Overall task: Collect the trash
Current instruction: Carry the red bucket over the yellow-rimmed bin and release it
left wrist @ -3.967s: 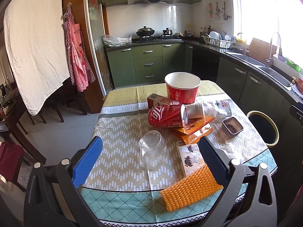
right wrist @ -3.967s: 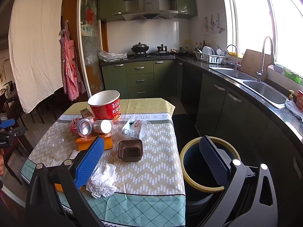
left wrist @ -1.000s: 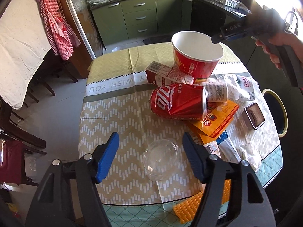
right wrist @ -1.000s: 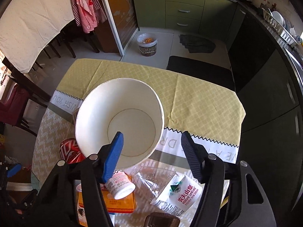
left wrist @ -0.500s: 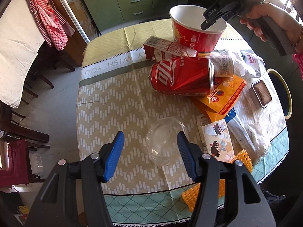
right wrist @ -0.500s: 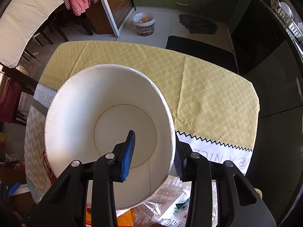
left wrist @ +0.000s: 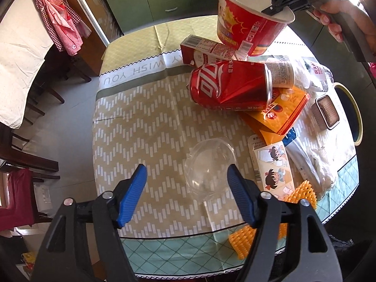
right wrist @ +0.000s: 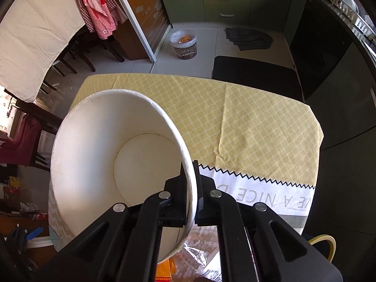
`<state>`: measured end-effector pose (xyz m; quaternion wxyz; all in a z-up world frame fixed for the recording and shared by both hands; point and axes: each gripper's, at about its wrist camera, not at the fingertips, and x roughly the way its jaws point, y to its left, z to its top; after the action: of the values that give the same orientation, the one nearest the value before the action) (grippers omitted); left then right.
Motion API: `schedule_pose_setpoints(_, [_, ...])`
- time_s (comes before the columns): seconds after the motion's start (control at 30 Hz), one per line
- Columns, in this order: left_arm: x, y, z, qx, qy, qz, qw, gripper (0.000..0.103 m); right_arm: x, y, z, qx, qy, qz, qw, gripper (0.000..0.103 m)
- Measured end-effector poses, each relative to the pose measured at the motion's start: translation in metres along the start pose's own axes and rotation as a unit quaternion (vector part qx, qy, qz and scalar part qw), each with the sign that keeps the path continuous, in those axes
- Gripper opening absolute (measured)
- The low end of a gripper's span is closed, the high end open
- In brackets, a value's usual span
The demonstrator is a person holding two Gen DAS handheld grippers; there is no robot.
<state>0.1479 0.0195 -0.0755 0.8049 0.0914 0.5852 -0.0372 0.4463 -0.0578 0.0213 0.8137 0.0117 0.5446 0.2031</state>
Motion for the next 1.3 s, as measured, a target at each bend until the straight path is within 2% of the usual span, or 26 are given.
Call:
schedule_pose_setpoints(0.2, [0.002, -0.013, -0.001, 0.025, 0.003, 0.005, 0.9997, 0.073, -0.056, -0.026, -0.027, -0.002, -0.028, 0.007, 1.000, 0.005])
schedule_pose_setpoints(0.27, [0.003, -0.014, -0.001, 0.029, 0.004, 0.003, 0.9996, 0.077, -0.072, -0.042, -0.043, 0.003, -0.034, 0.004, 0.999, 0.005])
schedule_pose_setpoints(0.5, [-0.005, -0.011, 0.019, 0.027, -0.012, -0.017, 0.9994, 0.077, -0.106, -0.108, -0.090, 0.040, -0.042, -0.014, 0.998, 0.005])
schedule_pose_setpoints(0.63, [0.005, -0.014, 0.029, 0.034, 0.007, -0.014, 0.9993, 0.076, -0.119, -0.138, -0.115, 0.052, -0.043, -0.020, 0.997, 0.005])
schedule_pose_setpoints(0.8, [0.004, -0.010, 0.023, 0.047, 0.018, -0.010, 0.9987, 0.077, -0.146, -0.183, -0.149, 0.081, -0.054, -0.035, 0.995, 0.005])
schedule_pose_setpoints(0.9, [0.005, -0.010, 0.015, 0.062, 0.028, -0.013, 0.9976, 0.084, -0.162, -0.215, -0.176, 0.108, -0.060, -0.042, 0.991, 0.005])
schedule_pose_setpoints(1.07, [0.016, -0.016, 0.012, 0.074, 0.043, -0.009, 0.9963, 0.084, -0.167, -0.257, -0.222, 0.148, -0.047, -0.054, 0.986, 0.005])
schedule_pose_setpoints(1.2, [0.031, -0.016, 0.012, 0.066, 0.061, -0.025, 0.9956, 0.084, -0.153, -0.281, -0.260, 0.173, -0.031, -0.050, 0.983, 0.005])
schedule_pose_setpoints(1.23, [0.033, -0.017, 0.011, 0.066, 0.064, -0.029, 0.9953, 0.082, -0.148, -0.286, -0.268, 0.180, -0.027, -0.048, 0.982, 0.005])
schedule_pose_setpoints(1.3, [0.038, -0.017, 0.010, 0.064, 0.074, -0.037, 0.9946, 0.070, -0.134, -0.295, -0.282, 0.192, -0.016, -0.048, 0.980, 0.005])
